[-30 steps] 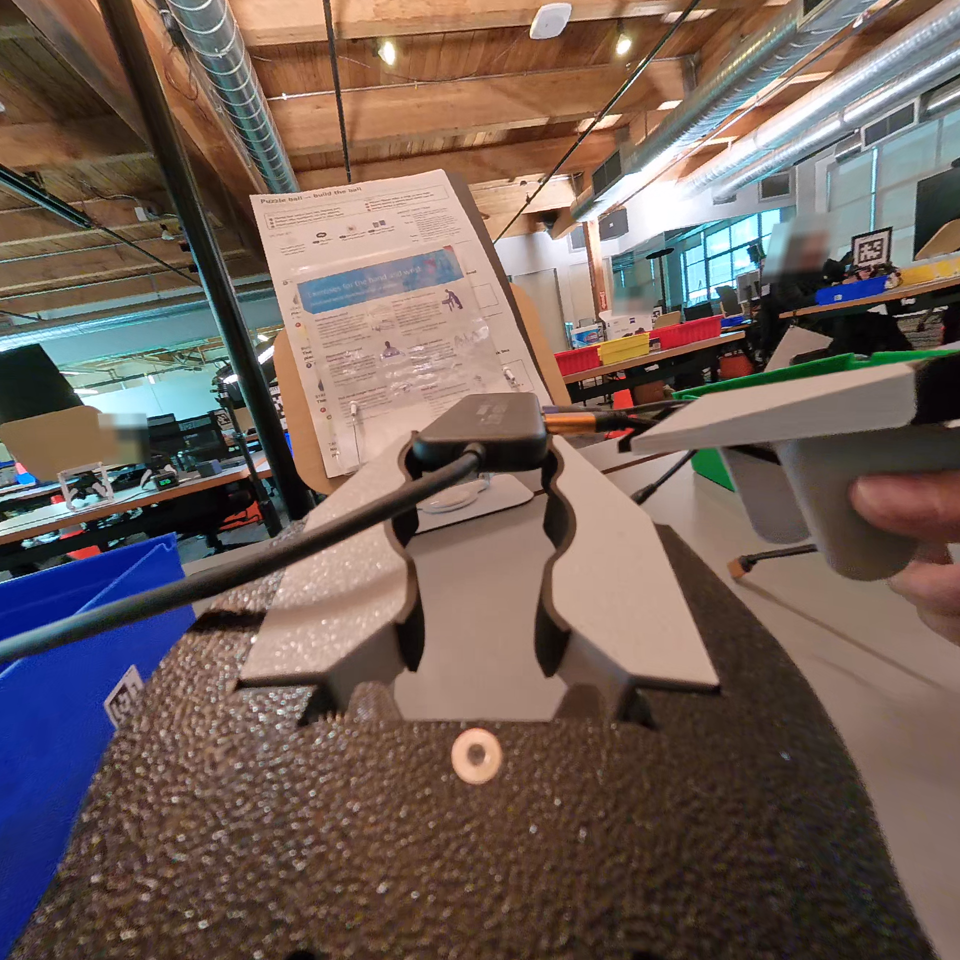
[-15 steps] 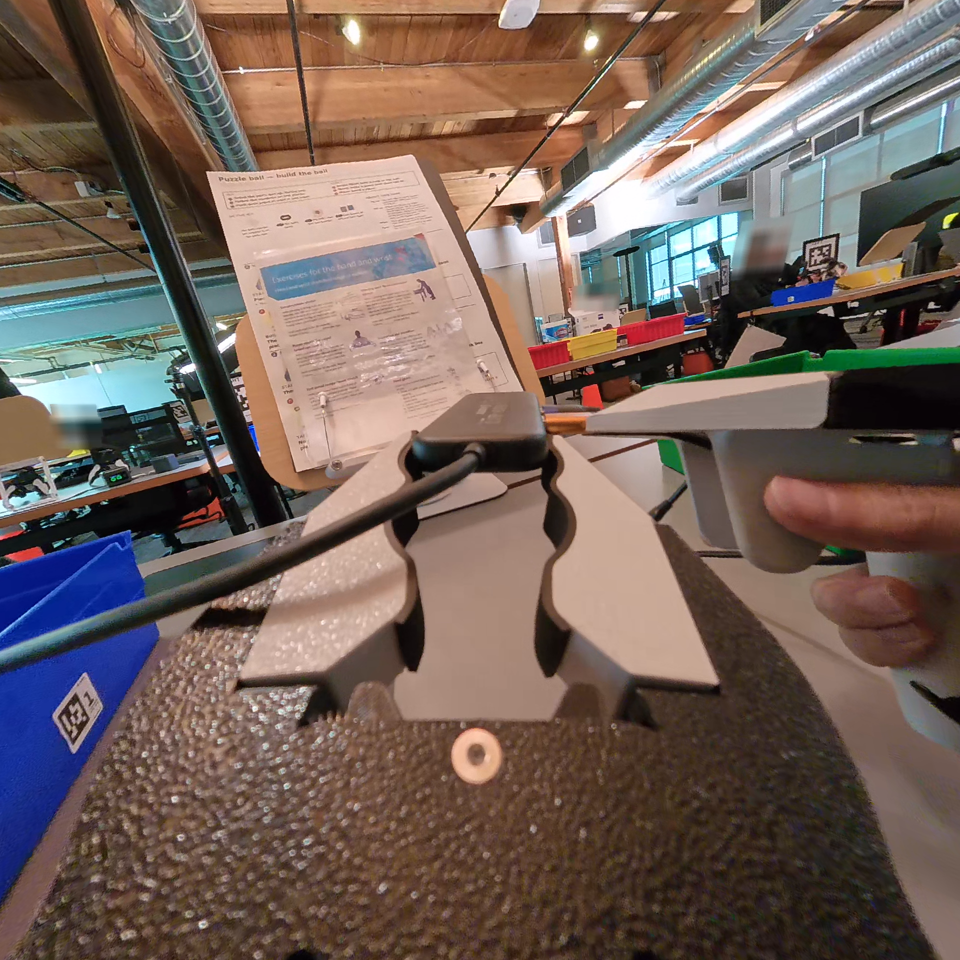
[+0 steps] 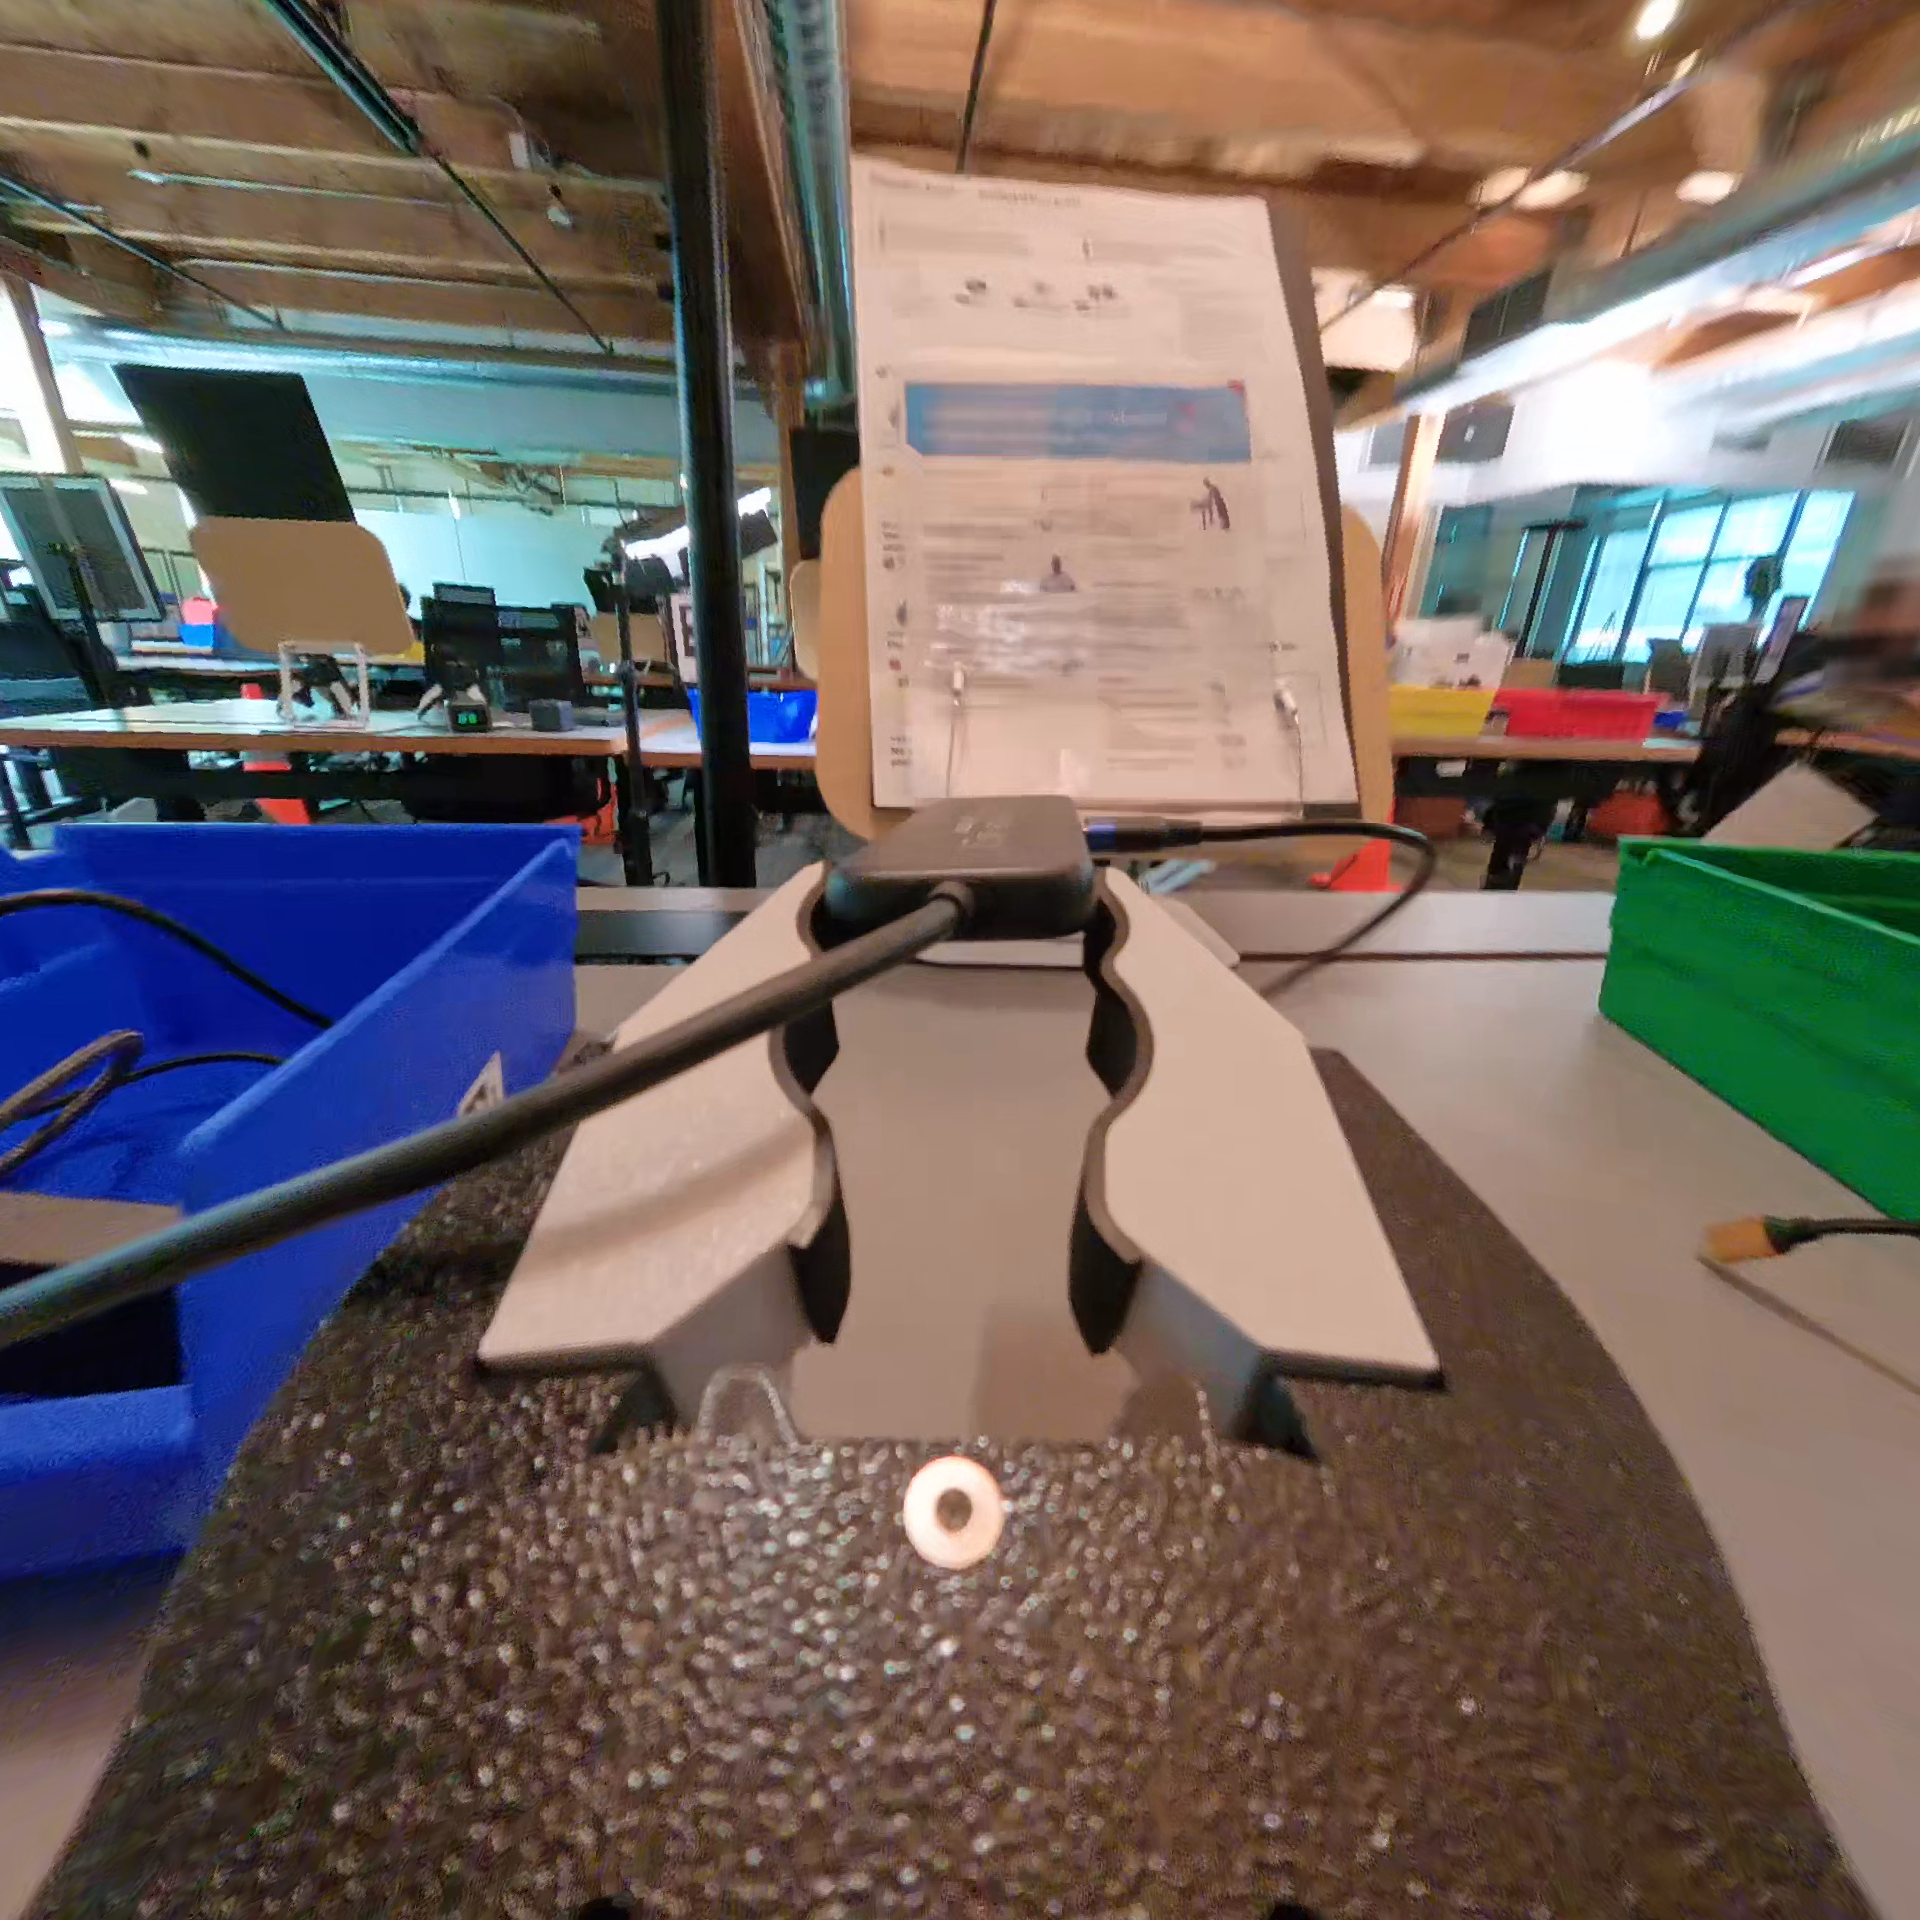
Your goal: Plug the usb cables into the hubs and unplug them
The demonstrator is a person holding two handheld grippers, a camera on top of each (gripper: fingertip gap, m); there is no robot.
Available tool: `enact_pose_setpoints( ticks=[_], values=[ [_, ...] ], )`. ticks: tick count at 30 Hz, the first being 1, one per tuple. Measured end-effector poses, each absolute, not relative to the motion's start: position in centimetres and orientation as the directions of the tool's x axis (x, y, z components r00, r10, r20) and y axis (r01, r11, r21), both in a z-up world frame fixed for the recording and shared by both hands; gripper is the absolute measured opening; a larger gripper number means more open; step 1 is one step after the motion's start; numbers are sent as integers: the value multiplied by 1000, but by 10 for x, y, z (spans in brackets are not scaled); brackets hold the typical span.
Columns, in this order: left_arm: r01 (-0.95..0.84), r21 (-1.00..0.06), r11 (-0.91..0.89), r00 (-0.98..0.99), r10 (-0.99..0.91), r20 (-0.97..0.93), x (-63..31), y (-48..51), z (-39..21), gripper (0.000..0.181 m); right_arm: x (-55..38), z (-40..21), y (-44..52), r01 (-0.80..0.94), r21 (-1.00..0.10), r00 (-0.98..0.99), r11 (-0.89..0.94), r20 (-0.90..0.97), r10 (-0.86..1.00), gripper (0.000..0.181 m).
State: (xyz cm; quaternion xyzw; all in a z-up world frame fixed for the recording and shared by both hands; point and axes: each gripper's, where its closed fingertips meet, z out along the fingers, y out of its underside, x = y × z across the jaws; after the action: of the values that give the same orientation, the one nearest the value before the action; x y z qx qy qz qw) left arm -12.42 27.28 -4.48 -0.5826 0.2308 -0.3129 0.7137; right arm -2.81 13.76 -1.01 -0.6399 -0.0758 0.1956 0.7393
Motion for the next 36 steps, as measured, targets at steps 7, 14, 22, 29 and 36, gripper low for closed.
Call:
enact_pose_setpoints(
  ticks=[7, 14, 22, 29, 36],
  values=[
    [169, -971, 171, 657, -754, -19, -119, 262, -44, 44, 5, 77, 60, -218, -921, 906, 324, -68, 417, 5],
    [163, -972, 172, 626, -779, -32, -113, 255, -45, 44, 125, 81, -4, -364, -775, 930, 517, -277, 241, 5],
    [140, -972, 187, 608, -791, -65, -107, 250, -47, 44, 192, -11, 33, -268, -927, 934, 263, -316, -165, 5],
    [130, -976, 177, 603, -796, -64, -105, 249, -51, 44, 189, -89, 70, -87, -975, 953, -204, -22, -302, 42],
    [126, -977, 174, 582, -811, -69, -102, 246, -52, 44, 176, -49, 57, -6, -987, 951, -160, 43, -305, 50]
  ],
)
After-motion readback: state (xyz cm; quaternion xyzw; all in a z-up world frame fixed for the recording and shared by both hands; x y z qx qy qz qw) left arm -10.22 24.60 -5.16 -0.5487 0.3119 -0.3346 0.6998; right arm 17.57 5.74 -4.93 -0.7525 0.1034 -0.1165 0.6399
